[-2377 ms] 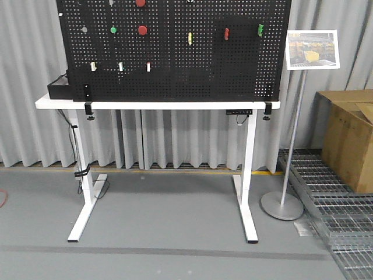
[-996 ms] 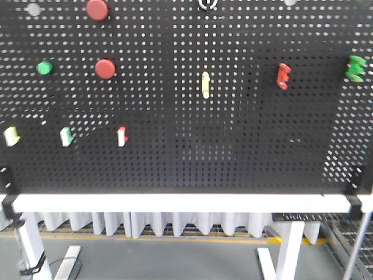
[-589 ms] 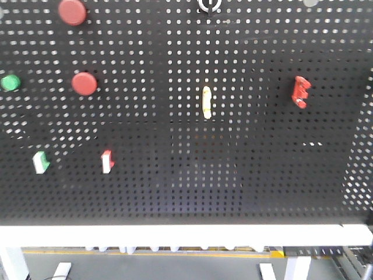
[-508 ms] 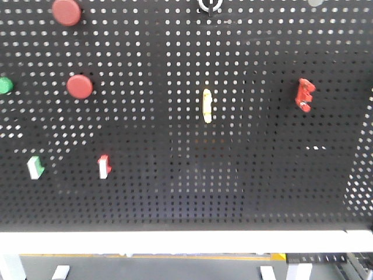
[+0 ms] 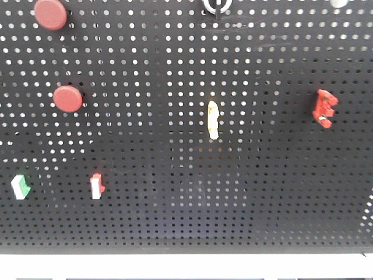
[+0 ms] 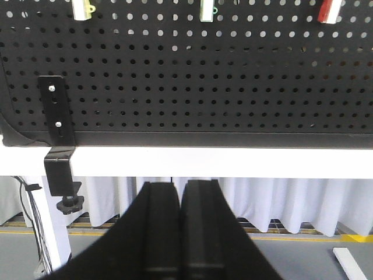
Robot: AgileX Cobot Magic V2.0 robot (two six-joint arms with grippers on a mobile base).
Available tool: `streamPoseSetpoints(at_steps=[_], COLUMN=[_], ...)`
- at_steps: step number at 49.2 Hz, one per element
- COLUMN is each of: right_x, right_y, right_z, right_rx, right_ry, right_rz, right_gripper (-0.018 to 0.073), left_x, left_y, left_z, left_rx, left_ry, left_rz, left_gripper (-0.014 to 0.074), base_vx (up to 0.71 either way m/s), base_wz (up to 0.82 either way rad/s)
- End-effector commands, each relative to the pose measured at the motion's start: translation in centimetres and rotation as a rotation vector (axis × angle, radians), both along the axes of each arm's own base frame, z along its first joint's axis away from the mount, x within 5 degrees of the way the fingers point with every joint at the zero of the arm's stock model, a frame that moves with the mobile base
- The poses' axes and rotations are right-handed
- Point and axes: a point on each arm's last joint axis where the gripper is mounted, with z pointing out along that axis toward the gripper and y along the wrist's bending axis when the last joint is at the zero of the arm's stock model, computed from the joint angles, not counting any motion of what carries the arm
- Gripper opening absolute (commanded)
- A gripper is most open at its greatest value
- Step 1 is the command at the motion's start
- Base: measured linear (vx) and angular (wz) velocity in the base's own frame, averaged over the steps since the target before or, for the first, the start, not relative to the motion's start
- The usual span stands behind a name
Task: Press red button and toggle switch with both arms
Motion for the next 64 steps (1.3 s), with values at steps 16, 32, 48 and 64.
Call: streamPoseSetpoints(at_steps=[16, 32, 48, 64], right_x=[0.0, 0.1, -0.3, -3.3], right_y=[0.0, 0.0, 0.0, 0.0], right_z=[0.4, 0.7, 3.7, 15.6], right_rx=[-0.007, -0.009, -0.017, -0.004], right_ry=[-0.082, -0.115, -0.424, -0.641], right_rz=[-0.006, -0.005, 0.001, -0.002], right_gripper=[-0.0004, -0.0004, -0.0004, -0.0004], left_x=[0.0, 0.0, -0.3, -4.6], left_y=[-0.1, -0.1, -0.2, 0.0], left_z=[-0.3, 0.3, 2.6, 15.8], left_rx=[-0.015, 0.002, -0.019, 0.045], left_ry=[-0.065, -0.123, -0.341, -0.614], left_rz=[-0.006, -0.008, -0.02, -0.002], left_gripper=[0.0002, 0.0002, 0.0002, 0.0002], base_vx=[0.03, 0.0, 0.0, 0.0], base_wz=[0.0, 0.0, 0.0, 0.0])
